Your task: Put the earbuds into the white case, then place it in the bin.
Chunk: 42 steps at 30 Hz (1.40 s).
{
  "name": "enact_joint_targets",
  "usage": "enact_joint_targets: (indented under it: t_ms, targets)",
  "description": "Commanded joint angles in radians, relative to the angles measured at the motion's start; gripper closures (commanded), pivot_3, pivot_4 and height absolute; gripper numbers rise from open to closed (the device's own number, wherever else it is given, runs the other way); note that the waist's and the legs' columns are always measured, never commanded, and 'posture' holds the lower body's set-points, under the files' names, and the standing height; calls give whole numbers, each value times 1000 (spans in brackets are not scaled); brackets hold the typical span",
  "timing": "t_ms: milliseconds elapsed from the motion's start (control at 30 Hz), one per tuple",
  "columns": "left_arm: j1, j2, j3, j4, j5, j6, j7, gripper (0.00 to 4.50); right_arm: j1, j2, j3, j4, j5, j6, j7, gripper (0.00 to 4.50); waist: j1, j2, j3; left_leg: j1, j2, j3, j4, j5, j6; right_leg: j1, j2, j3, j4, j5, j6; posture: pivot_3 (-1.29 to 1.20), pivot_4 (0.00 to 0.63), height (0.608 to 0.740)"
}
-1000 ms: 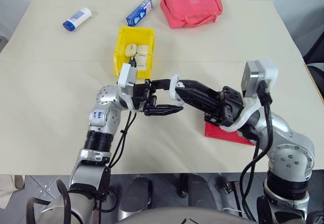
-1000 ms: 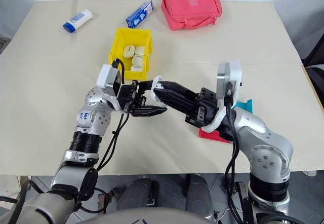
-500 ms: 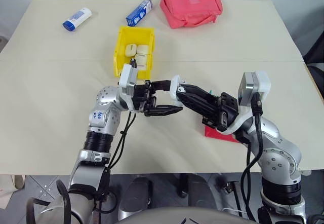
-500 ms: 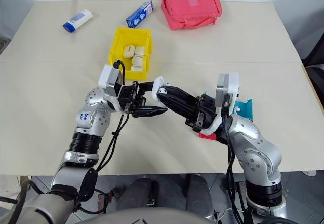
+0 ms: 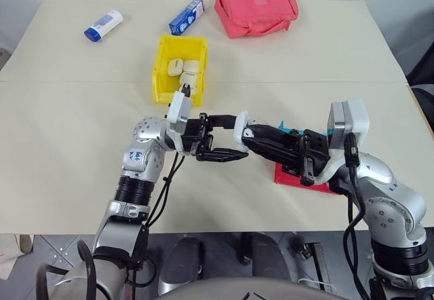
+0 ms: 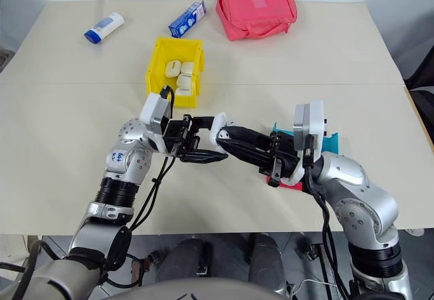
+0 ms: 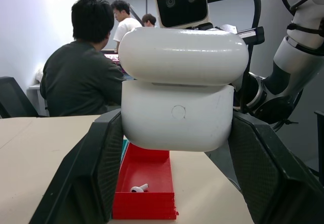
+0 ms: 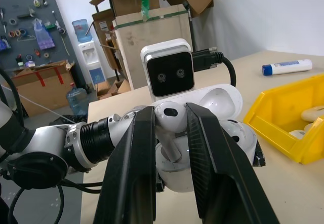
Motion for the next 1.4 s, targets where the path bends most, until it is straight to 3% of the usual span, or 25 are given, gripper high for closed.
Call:
enact_joint_targets:
  t_ms: [33,700,1400]
  targets:
    - [-21,-4,73,-35,-69,-28,16,1749,25,-45,-7,7,-6,35,18,4011,0,0,0,0,0,0,0,0,0,0,0,0,0,0,0,0,150,740]
    - [13,-21,77,-33,-70,-45,27,1749,-24,-128,-21,17,4,44,41,4011,1,-1,0,0,1,0,0,0,0,0,0,0,-1,0,0,0,150,740]
    - [48,-41,66,-2,-89,-19,-24,1749,-216,-75,-49,-18,86,81,-53,4011,1,-1,0,-1,0,-1,0,0,0,0,-1,-1,-1,0,0,0,150,740]
